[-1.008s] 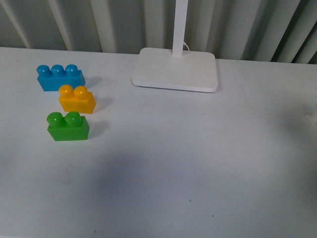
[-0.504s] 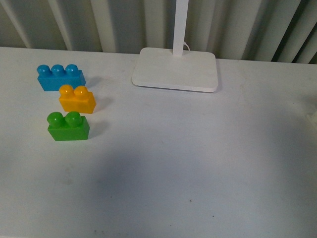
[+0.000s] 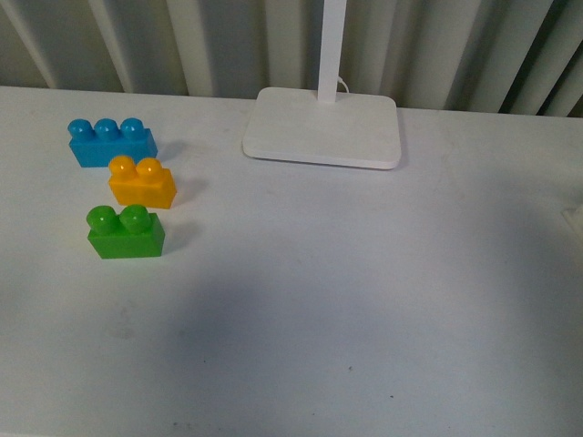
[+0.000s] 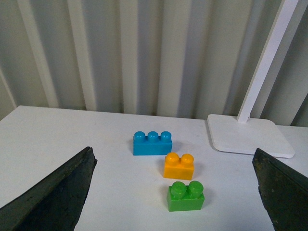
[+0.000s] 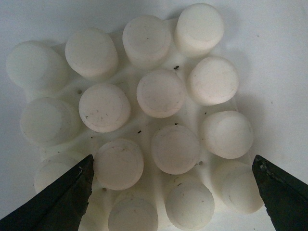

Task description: Insert yellow block into base center

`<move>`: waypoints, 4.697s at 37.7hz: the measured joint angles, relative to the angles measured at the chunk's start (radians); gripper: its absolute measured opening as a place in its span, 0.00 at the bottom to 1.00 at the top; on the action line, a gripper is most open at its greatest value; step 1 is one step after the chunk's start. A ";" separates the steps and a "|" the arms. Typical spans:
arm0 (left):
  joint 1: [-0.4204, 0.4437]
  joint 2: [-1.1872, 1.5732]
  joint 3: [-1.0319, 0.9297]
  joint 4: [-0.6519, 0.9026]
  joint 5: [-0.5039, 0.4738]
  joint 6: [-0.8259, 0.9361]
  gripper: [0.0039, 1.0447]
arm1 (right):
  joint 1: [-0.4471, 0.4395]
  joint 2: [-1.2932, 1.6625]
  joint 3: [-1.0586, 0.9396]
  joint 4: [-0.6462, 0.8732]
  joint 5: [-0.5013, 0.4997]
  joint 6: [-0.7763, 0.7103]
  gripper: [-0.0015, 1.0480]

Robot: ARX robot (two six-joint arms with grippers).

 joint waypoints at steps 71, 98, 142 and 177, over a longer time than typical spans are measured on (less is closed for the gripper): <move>0.000 0.000 0.000 0.000 0.000 0.000 0.94 | 0.993 0.259 0.504 -0.345 0.135 0.743 0.91; 0.000 0.000 0.000 0.000 0.000 0.000 0.94 | 0.875 0.071 0.318 -0.117 0.113 0.763 0.91; 0.000 0.000 0.000 0.000 0.000 0.000 0.94 | 0.398 -1.325 -0.719 0.342 0.082 0.209 0.01; 0.000 0.000 0.000 0.000 0.000 0.000 0.94 | 0.368 -1.727 -0.806 0.049 0.070 0.209 0.01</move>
